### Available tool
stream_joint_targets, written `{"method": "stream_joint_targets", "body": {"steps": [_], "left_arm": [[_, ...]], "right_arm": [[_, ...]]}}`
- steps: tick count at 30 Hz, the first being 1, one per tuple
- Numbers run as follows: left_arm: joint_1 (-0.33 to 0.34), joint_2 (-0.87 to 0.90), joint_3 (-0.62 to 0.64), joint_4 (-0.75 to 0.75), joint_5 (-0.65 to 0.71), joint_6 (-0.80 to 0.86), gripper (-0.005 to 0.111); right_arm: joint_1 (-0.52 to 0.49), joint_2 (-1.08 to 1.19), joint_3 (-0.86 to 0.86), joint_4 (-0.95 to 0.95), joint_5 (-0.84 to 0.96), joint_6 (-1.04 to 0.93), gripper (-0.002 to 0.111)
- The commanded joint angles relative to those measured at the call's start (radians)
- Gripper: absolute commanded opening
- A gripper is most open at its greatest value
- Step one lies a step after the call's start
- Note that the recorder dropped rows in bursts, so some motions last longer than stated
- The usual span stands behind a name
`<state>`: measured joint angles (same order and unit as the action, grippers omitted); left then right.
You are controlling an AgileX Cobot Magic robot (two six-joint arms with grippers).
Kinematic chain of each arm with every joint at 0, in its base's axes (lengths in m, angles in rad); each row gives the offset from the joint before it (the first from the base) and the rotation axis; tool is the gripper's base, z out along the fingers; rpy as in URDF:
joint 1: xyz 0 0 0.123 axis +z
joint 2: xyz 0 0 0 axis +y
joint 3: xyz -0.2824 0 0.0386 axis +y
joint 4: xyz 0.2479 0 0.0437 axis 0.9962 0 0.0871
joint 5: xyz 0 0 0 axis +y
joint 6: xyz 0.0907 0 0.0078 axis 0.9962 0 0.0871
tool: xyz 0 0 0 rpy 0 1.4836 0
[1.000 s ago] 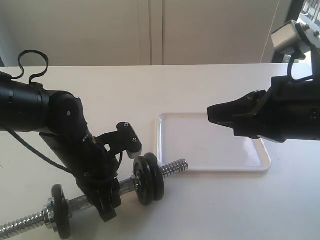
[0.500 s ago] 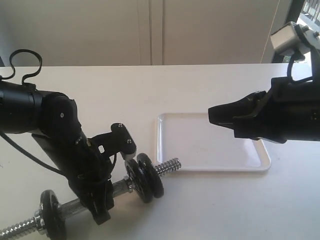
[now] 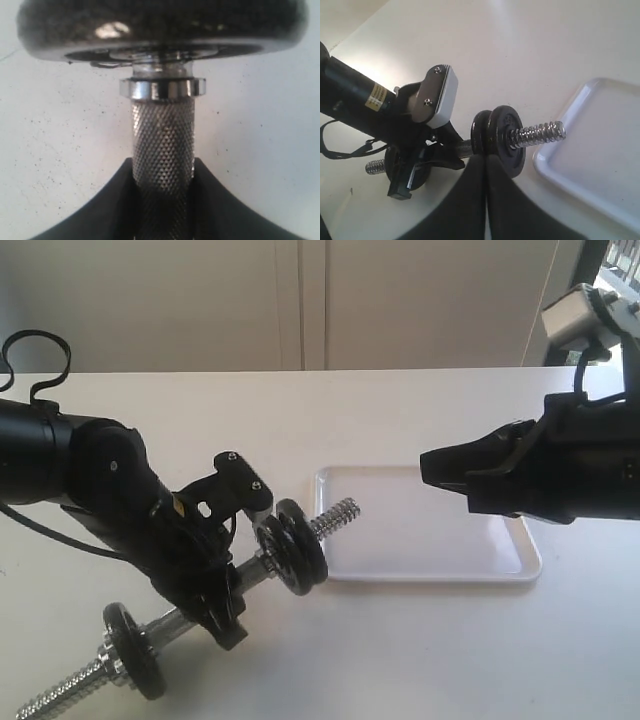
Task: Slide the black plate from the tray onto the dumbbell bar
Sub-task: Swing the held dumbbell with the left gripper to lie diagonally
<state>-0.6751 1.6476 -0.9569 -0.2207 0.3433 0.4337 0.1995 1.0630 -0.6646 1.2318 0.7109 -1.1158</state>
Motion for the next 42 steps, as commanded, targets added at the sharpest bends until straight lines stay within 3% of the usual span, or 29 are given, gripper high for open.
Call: {"method": "stream_joint_targets", "body": {"steps": [1,10,22,42], "left_arm": [[-0.004,-0.072,-0.031,-0.063,-0.181,-0.079,0.0],[-0.004,-0.066,-0.031,-0.063,-0.357,-0.16,0.0],[0.064,-0.015,-0.031,-0.078,-0.49,-0.332,0.0],[0.093,0.067,-0.033,-0.287,-0.749,-0.337,0.0]], "right_arm": [[-0.005,-0.006,0.004,-0.01,-0.004,0.004,0.0],[-0.005,-0.006,0.004,-0.039,-0.008,0.021,0.0],[-0.005,-0.006,0.004,-0.039,-0.011,0.021,0.0],[-0.005,-0.006,0.004,-0.043,-0.028,0.021,0.0]]}}
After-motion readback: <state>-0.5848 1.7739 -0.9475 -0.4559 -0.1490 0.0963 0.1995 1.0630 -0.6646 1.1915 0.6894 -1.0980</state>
